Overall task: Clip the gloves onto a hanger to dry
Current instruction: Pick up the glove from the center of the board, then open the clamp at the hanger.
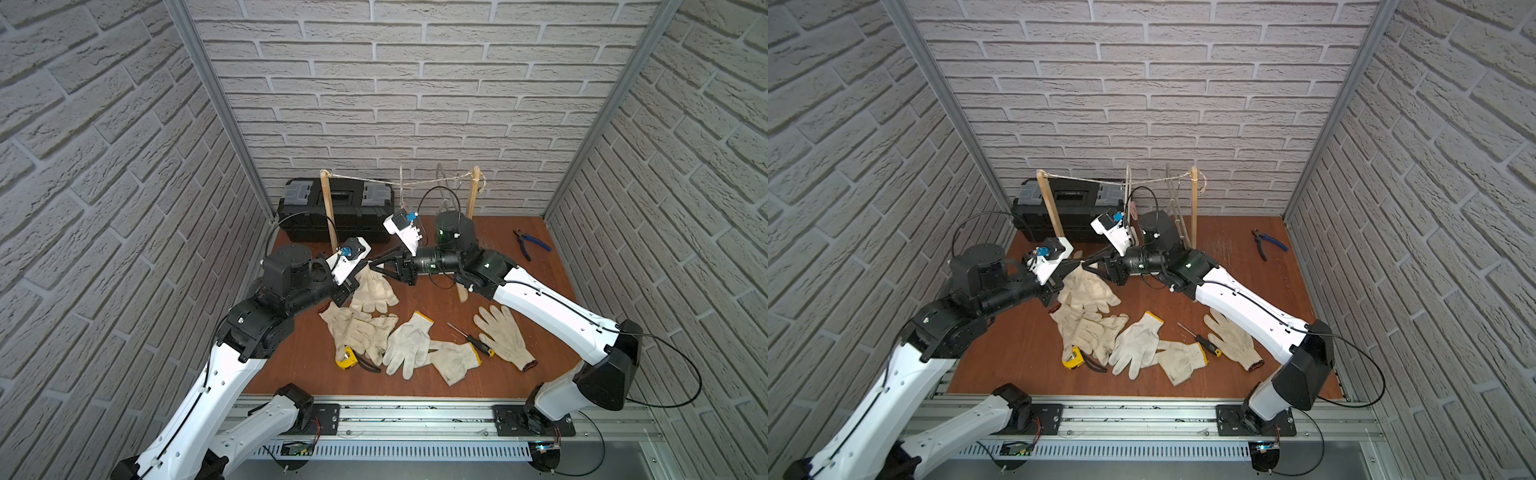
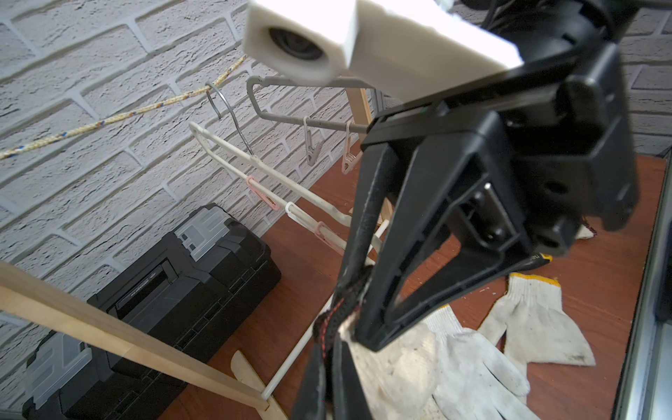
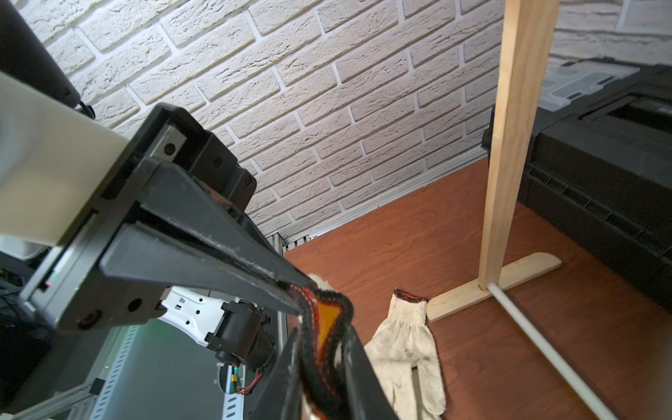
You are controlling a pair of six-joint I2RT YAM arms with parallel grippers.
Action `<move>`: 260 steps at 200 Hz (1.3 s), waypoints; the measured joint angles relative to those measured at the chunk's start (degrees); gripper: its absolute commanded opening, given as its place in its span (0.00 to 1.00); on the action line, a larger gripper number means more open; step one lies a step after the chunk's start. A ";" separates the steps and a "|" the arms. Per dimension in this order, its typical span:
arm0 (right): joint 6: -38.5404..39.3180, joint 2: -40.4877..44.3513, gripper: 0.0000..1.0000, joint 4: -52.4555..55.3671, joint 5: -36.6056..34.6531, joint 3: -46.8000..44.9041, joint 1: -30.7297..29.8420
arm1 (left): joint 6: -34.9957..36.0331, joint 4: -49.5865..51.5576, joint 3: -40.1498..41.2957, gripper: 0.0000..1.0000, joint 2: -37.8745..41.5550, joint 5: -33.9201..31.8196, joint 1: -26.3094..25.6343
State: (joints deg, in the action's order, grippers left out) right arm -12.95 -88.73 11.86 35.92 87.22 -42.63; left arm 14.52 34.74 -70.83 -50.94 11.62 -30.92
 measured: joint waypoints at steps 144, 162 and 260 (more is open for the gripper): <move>4.39 11.15 0.04 10.58 -1.62 -14.38 -1.27 | -7.19 -1.81 0.50 0.96 -1.44 4.85 7.04; 6.29 14.47 0.04 15.04 -4.72 -16.74 -1.01 | -8.20 -2.16 0.50 0.98 -2.73 6.03 8.41; 1.79 18.49 0.02 17.90 -31.52 -17.53 3.43 | -12.44 -9.44 2.29 0.98 -16.35 6.27 11.41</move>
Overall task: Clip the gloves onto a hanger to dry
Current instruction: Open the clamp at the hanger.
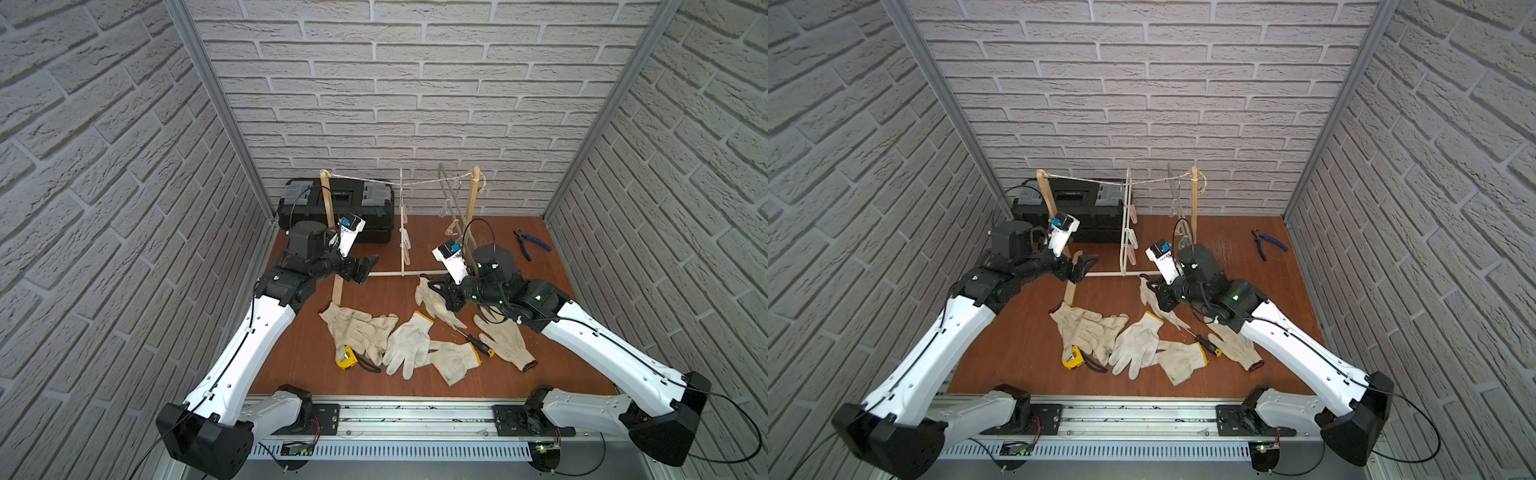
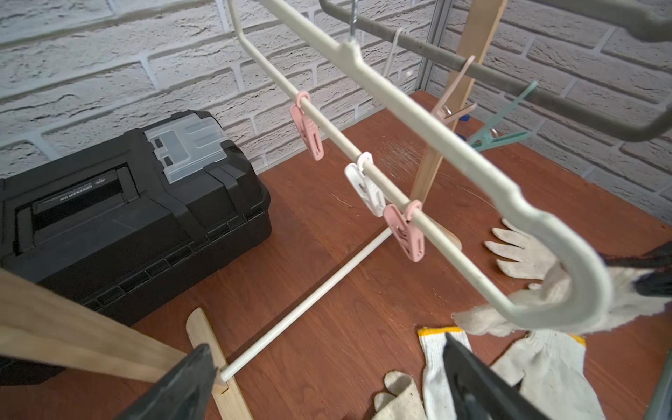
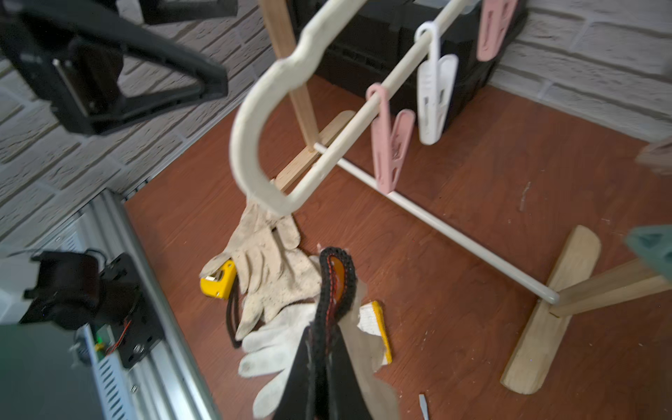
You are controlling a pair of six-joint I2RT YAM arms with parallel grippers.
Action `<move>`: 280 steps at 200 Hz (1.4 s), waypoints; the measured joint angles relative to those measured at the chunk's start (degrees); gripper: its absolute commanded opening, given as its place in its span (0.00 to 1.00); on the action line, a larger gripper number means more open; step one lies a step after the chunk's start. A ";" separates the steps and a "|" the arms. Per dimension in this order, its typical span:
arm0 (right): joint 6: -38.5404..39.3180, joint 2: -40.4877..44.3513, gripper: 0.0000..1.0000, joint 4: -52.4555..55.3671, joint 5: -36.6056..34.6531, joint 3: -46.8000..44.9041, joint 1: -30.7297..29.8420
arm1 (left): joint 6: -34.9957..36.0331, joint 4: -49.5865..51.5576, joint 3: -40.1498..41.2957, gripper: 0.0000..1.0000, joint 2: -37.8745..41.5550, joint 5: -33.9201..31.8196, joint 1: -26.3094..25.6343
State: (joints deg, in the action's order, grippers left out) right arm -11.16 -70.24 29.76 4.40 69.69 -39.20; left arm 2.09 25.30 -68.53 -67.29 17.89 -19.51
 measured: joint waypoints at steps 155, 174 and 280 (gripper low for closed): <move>-1.68 -24.48 0.02 -18.36 -22.67 16.26 1.64 | -13.75 -18.47 -1.79 0.97 -19.87 -11.76 -1.64; -0.57 -27.06 0.02 -20.00 -22.16 18.01 3.02 | -14.25 -19.54 -2.56 0.97 -21.49 -11.89 -2.01; 3.87 -37.75 0.03 -25.16 -13.14 25.22 8.57 | -15.69 -23.47 -6.16 0.98 -25.64 -10.47 -2.67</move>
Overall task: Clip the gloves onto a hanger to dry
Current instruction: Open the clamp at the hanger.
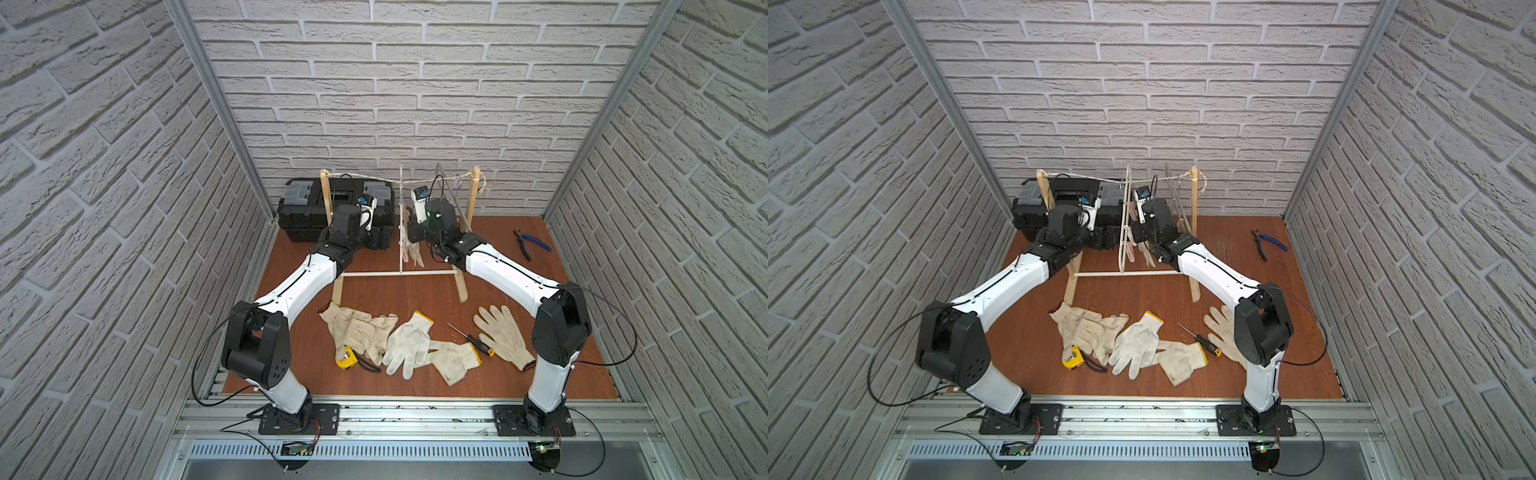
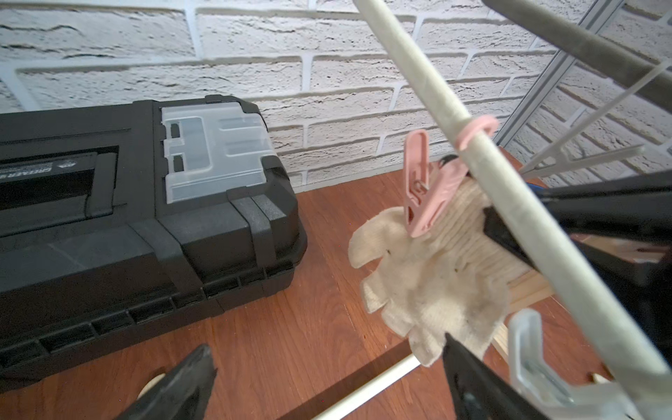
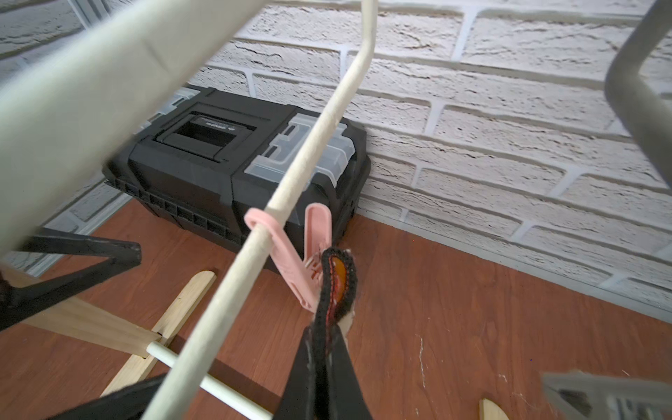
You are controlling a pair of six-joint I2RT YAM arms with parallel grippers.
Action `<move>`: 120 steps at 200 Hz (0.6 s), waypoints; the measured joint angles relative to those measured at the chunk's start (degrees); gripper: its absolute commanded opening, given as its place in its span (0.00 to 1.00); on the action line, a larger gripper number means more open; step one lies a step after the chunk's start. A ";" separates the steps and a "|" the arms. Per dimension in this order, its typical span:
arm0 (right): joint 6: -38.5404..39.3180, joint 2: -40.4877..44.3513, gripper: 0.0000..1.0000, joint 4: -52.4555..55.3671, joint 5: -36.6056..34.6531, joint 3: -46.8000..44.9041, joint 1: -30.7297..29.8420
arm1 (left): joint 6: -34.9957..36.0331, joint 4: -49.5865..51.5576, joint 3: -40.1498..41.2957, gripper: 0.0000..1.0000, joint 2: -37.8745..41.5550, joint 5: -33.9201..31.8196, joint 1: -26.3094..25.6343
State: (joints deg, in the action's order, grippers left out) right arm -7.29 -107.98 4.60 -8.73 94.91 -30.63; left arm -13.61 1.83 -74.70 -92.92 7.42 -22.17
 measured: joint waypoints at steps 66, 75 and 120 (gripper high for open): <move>1.99 -2.49 0.05 0.02 8.00 5.46 2.29 | -2.05 -1.01 -1.86 0.98 -1.88 4.37 0.09; 2.38 -3.04 0.05 0.28 9.20 6.60 2.40 | -1.92 -0.94 -1.86 0.98 -1.88 4.57 0.26; 4.00 -4.66 0.05 0.22 15.67 8.28 2.58 | 0.22 -0.07 -1.70 0.98 -1.11 5.05 1.09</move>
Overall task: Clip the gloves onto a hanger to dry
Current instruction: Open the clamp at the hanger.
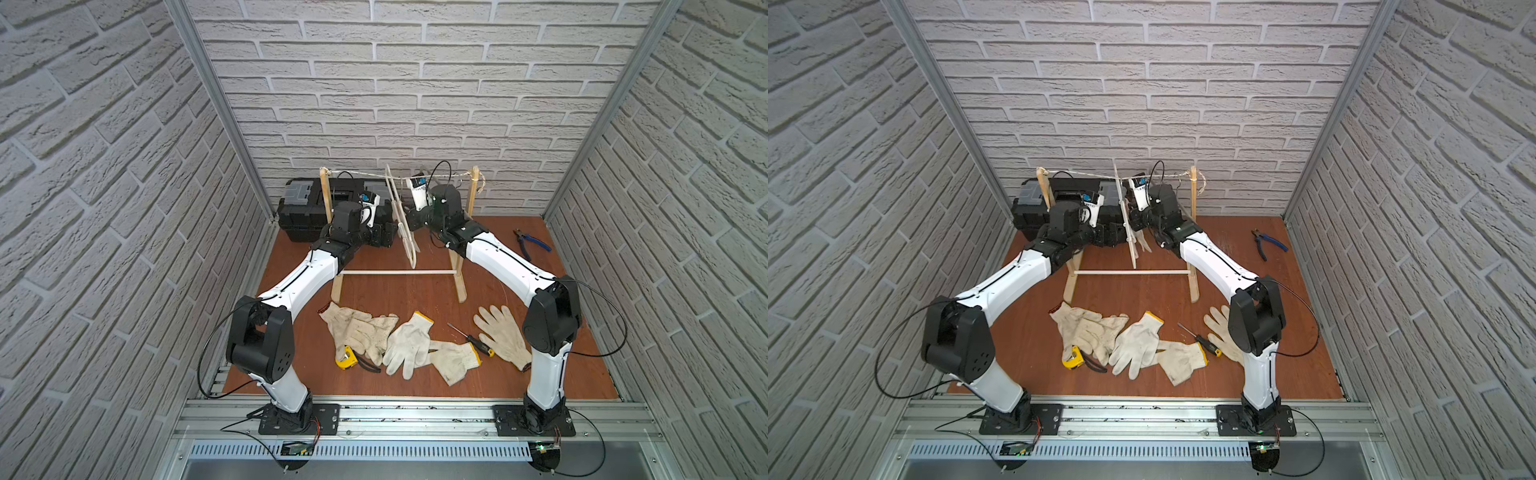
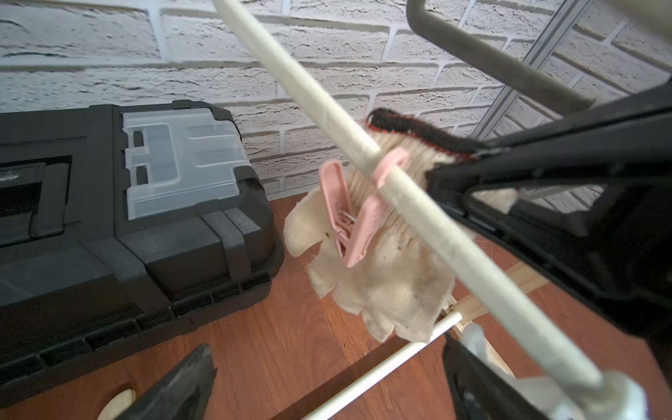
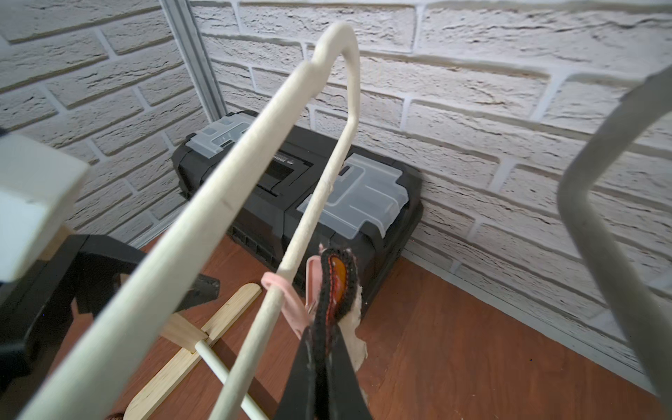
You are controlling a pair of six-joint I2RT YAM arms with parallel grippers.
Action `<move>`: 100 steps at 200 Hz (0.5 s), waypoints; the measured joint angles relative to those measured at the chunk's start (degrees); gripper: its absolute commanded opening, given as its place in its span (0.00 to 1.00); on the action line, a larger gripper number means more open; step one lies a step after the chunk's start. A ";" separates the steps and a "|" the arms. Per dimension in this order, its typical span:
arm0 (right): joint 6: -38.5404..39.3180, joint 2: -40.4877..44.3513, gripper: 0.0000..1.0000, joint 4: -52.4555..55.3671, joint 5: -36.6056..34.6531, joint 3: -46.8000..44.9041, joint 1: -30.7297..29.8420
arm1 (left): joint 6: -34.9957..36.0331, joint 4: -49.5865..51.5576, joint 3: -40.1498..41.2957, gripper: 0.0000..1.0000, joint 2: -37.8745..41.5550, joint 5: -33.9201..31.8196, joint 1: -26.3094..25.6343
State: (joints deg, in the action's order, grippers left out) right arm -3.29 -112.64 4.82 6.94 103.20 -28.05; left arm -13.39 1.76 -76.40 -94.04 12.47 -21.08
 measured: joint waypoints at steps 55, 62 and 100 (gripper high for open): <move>0.72 -1.33 0.06 0.24 7.58 1.01 0.11 | 2.25 0.20 1.84 0.92 5.51 1.92 2.01; 0.72 -1.86 0.06 0.39 8.50 1.55 0.11 | 2.19 0.20 1.86 0.91 5.97 2.49 2.69; 0.57 -3.32 0.05 1.62 12.48 3.13 0.15 | -0.42 0.44 2.23 0.86 6.80 7.61 6.23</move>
State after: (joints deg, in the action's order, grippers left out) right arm -2.72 -115.96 6.44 19.42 106.32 -27.90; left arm -13.80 2.20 -74.17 -87.24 20.08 -14.85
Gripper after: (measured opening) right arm 0.074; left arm 0.880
